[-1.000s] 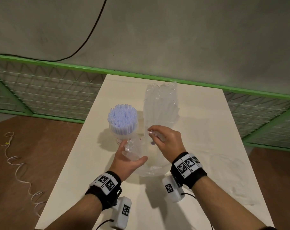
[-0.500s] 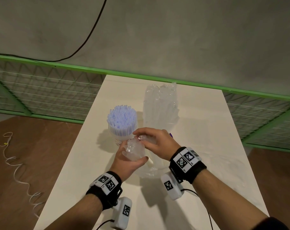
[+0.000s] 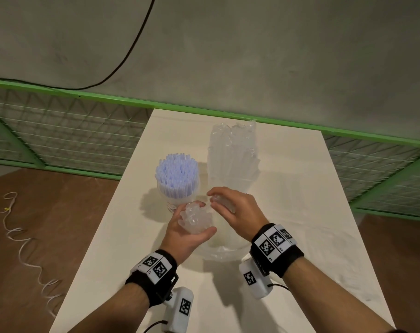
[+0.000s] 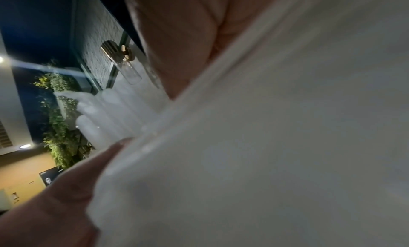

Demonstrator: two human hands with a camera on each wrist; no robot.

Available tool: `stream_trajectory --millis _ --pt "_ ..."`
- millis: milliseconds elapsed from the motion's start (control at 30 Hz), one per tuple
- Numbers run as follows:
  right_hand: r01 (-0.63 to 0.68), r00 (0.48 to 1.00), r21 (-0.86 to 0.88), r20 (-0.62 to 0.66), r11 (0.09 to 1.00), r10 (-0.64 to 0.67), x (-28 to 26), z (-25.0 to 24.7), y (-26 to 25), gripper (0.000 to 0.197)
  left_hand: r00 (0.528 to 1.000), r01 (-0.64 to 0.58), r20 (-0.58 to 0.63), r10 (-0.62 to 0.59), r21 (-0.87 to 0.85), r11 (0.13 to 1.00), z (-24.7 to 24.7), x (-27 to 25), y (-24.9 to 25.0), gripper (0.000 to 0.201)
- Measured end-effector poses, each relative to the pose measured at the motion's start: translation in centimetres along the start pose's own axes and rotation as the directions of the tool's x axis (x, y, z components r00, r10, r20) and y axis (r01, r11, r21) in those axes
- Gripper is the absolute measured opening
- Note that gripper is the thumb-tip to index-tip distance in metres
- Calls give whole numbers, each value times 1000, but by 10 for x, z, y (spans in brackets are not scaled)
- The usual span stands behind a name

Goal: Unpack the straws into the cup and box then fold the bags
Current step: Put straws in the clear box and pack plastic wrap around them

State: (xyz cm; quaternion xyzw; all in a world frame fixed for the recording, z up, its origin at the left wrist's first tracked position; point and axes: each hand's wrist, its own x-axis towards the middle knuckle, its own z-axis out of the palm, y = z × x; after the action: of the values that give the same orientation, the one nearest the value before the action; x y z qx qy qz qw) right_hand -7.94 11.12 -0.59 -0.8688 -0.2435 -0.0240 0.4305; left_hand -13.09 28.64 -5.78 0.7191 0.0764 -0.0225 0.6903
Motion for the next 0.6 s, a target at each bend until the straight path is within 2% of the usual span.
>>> stream_trajectory --millis 67,133,233,300,400,467,533,600 --pt "-10 996 28 -90 1000 12 1 -6 -2 24 1000 -2 5 2 14 1000 -1 1 -1 56" --pt "39 982 42 -188 998 -31 6 -18 -8 27 1000 1 13 -1 3 1000 -1 2 -1 54" --pt "101 949 71 -307 992 -74 20 -48 -25 32 1000 8 27 -8 -4 1000 -2 3 0 53" --pt "118 927 141 -370 983 -58 33 -73 -41 31 999 11 35 -11 -3 1000 -2 3 -1 54" --pt "215 874 287 -482 934 -53 51 -115 -68 29 999 12 35 -12 15 1000 -4 3 0 53" --pt "295 818 286 -568 912 -87 63 -143 -82 31 1000 4 31 -5 7 1000 -4 3 0 52" --pt "320 790 273 -606 907 -96 72 -162 -84 32 1000 3 28 -4 14 1000 -4 2 0 52" --pt "280 797 287 -602 916 -55 80 -169 -78 33 1000 6 30 -7 13 1000 -5 1 0 54"
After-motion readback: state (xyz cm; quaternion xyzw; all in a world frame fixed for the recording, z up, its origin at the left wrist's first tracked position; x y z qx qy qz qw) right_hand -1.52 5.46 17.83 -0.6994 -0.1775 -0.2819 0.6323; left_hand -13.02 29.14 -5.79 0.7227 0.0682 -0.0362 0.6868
